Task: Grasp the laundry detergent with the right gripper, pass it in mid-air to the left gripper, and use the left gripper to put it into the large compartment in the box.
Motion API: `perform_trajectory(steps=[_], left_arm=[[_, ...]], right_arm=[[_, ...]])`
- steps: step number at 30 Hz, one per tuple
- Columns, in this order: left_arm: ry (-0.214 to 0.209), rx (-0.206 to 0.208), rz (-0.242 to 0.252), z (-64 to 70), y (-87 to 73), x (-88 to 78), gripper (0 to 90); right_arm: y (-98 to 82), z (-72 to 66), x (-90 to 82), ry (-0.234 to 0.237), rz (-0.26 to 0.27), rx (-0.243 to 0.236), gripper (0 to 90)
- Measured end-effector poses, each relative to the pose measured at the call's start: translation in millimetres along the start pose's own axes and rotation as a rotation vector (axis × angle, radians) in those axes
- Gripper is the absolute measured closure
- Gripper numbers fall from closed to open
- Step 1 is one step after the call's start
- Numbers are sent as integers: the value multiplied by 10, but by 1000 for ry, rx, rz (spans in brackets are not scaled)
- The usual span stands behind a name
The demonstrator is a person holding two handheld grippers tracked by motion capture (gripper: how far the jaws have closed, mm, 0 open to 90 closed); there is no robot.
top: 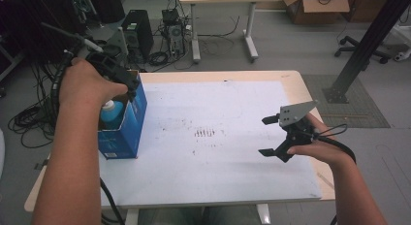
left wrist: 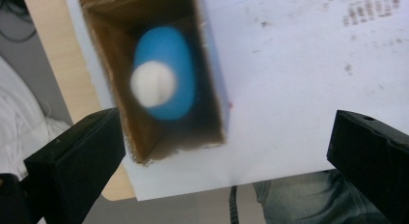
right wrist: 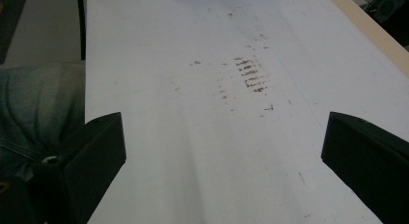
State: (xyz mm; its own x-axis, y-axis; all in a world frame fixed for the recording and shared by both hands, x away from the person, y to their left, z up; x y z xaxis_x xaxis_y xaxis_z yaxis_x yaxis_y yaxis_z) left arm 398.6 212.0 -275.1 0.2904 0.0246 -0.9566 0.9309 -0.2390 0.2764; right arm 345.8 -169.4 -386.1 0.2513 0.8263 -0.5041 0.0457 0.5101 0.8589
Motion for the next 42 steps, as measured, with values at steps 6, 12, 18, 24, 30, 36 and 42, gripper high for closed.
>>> perform_trajectory(steps=[6, 12, 18, 24, 30, 36, 42], left_arm=[[-33, 120, 32, 311, 88, -202, 3], [-79, 262, 56, 625, 151, -325, 3], [-184, 383, 51, 897, 154, -302, 5], [-242, 509, 25, 1063, 73, -219, 5], [-263, 632, 4, 1192, -19, -153, 5], [-294, 746, -26, 1384, -117, -21, 4], [-358, 865, -34, 1561, -220, 203, 3]], right_arm=[[72, 15, -54, -2, -9, -13, 19], [137, 45, -112, -7, -30, -26, 20], [215, 90, -182, -8, -76, -44, 20], [299, 131, -217, 3, -146, -68, 22], [380, 162, -197, 22, -213, -91, 23], [405, 171, -137, 58, -293, -112, 25], [341, 210, -69, 98, -355, -115, 29]])
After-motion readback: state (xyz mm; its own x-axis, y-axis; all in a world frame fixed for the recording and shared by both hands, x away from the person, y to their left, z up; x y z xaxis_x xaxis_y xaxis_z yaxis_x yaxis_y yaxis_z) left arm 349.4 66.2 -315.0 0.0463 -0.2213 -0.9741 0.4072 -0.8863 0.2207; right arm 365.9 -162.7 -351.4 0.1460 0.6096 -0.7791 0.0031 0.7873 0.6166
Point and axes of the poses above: each handheld gripper's, and its own axes: x roughly forward along the jaws, y roughly out of its top, z roughly to its right, the point moved 10 cm from there along x, roughly forward along the jaws, and after that the axes turned 10 degrees about z, right-handed, at the moved point
